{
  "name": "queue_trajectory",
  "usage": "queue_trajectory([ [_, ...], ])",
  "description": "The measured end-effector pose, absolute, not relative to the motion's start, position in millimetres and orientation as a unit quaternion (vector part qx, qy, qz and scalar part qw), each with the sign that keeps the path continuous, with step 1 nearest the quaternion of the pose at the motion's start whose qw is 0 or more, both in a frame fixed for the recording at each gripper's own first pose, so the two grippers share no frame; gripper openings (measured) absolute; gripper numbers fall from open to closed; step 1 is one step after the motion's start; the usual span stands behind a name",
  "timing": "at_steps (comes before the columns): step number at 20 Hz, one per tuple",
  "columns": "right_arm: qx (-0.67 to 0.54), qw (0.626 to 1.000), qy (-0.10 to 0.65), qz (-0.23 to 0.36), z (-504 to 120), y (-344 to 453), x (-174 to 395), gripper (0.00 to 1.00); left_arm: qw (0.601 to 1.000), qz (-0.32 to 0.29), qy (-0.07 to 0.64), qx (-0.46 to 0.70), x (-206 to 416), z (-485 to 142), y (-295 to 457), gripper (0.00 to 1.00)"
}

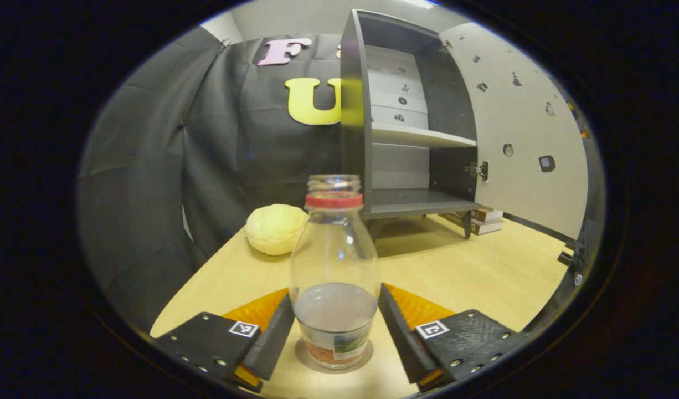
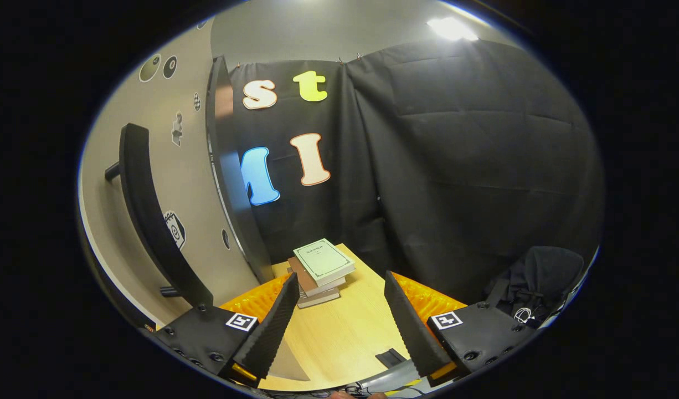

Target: Open the cabinet door with the right hand, grasp the bottle in the cabinet with the left hand and place it on the coaster, then close the cabinet door with the right hand.

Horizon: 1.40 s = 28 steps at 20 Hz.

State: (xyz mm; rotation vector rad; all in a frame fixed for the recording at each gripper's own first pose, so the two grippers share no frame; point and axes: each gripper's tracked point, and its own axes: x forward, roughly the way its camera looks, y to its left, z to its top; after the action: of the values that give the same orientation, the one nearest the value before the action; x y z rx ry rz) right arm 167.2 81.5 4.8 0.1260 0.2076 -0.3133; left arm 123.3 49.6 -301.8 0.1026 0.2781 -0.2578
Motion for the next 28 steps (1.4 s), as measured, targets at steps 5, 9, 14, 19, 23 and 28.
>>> queue_trajectory([
  [5, 0.061, 0.98, 0.106, -0.155, -1, 81, 163, 0.98, 0.983, -0.123, 0.127, 0.052, 124, -286, 48, 0.87],
  [9, 0.063, 0.98, 0.114, -0.154, -11, 79, 160, 0.98, 0.984, -0.123, 0.121, 0.051, 119, -274, 51, 0.87],
  [14, 0.064, 0.979, 0.117, -0.157, -18, 73, 153, 0.98, 0.988, -0.108, 0.089, 0.067, 123, -233, 51, 0.9],
  [19, 0.074, 0.978, 0.12, -0.156, -27, 70, 150, 0.98, 0.991, -0.103, 0.048, 0.067, 122, -175, 52, 0.87],
  [23, 0.089, 0.978, 0.114, -0.148, -28, 68, 156, 0.98, 0.993, -0.093, 0.003, 0.07, 116, -106, 50, 0.89],
  [28, 0.083, 0.988, 0.076, -0.107, 6, 70, 178, 0.98, 0.996, -0.057, 0.01, 0.074, 85, -63, 41, 0.87],
])
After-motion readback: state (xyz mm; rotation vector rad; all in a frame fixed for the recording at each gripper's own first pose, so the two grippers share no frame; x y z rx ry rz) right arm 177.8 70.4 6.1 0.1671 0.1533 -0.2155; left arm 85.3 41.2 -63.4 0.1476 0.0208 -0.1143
